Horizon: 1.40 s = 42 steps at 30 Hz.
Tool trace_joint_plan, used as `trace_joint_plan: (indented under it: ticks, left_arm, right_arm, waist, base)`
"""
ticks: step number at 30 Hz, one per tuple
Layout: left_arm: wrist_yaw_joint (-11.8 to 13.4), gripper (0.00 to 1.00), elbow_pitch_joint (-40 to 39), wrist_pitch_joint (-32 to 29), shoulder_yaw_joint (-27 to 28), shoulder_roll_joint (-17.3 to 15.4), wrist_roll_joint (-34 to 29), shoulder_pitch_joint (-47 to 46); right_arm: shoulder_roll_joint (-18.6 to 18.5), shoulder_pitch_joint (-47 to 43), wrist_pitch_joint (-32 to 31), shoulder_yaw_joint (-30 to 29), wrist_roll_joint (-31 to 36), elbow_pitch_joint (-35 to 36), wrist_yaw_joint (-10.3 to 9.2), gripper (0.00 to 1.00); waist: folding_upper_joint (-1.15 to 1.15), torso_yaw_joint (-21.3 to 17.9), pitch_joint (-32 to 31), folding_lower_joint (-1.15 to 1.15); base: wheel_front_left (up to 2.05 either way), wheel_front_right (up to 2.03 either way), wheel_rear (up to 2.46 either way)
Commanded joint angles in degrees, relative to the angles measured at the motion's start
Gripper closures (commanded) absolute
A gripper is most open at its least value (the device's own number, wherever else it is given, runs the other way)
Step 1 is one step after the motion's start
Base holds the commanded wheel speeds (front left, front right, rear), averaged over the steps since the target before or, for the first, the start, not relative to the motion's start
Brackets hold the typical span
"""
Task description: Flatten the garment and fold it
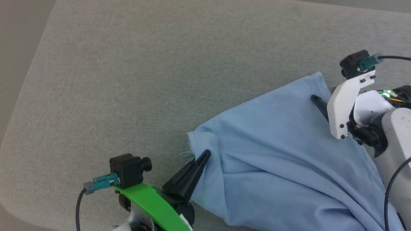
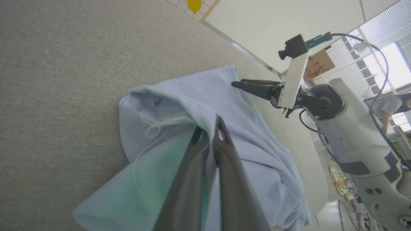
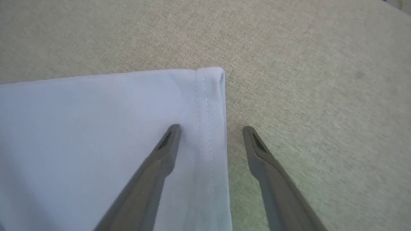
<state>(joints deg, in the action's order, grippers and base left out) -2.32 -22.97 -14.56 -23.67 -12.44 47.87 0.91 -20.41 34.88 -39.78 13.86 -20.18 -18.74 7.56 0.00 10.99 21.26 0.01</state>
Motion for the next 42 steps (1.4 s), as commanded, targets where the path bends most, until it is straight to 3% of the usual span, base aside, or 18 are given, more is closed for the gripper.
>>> trace_joint_plan:
  ticks: [1, 2, 3, 5, 12, 20, 29, 36, 42]
  left_arm:
    - [-0.51, 1.00, 0.35, 0.43, -0.19, 0.46, -0.47, -1.41]
    - [-0.63, 1.00, 0.58, 0.57, -0.25, 0.59, -0.46, -1.63]
    - [-0.77, 1.00, 0.85, 0.74, -0.29, 0.69, -0.44, -1.86]
    - [-0.92, 1.00, 1.29, 1.04, -0.23, 0.80, -0.38, -2.12]
    - [-1.21, 1.00, 2.56, 2.12, 0.54, 1.00, 0.27, -2.42]
    - [-1.32, 1.00, 3.36, 4.62, 3.87, 0.17, 0.68, -2.95]
    - [2.66, 1.00, 4.88, 14.04, 13.06, -0.05, -5.28, -9.32]
    - [4.12, 1.00, 8.49, 12.24, 14.39, -1.80, -8.36, -21.59]
    - [7.74, 1.00, 15.62, 6.64, 15.93, -3.01, -8.72, -32.44]
  right_arm:
    - [-0.44, 0.98, 0.40, 0.70, 0.13, -1.08, -0.08, 0.00]
    - [-0.64, 1.17, 0.38, 1.14, -0.06, -1.70, -0.08, 0.07]
    - [-0.87, 1.39, 0.30, 1.79, -0.40, -2.38, -0.08, 0.53]
    - [-1.24, 1.81, 0.03, 2.79, -1.00, -3.30, -0.08, 1.00]
    - [-1.84, 3.23, 2.82, 4.20, -2.79, -4.28, -0.08, 1.00]
    - [-0.54, 1.20, 12.53, 1.26, -7.09, -3.07, -0.08, 1.00]
    - [1.64, -2.93, 23.16, -5.27, -8.02, 1.32, -0.08, 1.00]
    - [4.24, -2.01, 21.94, -7.90, -7.03, 6.90, -0.08, 1.00]
    - [4.62, 2.12, 17.46, -8.26, -5.37, 10.60, -0.08, 1.00]
  waist:
    - [0.00, 2.89, 2.95, -0.01]
    - [0.00, 3.09, 3.22, -0.01]
    - [0.00, 3.25, 3.47, -0.01]
    - [0.00, 3.30, 3.75, -0.01]
    - [0.00, 1.87, 2.98, -0.01]
    - [0.00, -1.81, -3.29, -0.01]
    - [0.00, -7.68, -14.57, -0.01]
    - [0.00, -10.87, -20.27, -0.01]
    - [0.00, -13.17, -22.53, -0.01]
  base:
    - [0.00, 0.00, 0.00]
    - [0.00, 0.00, 0.00]
    - [0.00, 0.00, 0.00]
    - [0.00, 0.00, 0.00]
    - [0.00, 0.00, 0.00]
    - [0.00, 0.00, 0.00]
    - [0.00, 0.00, 0.00]
    - [0.00, 0.00, 0.00]
    - [0.00, 0.00, 0.00]
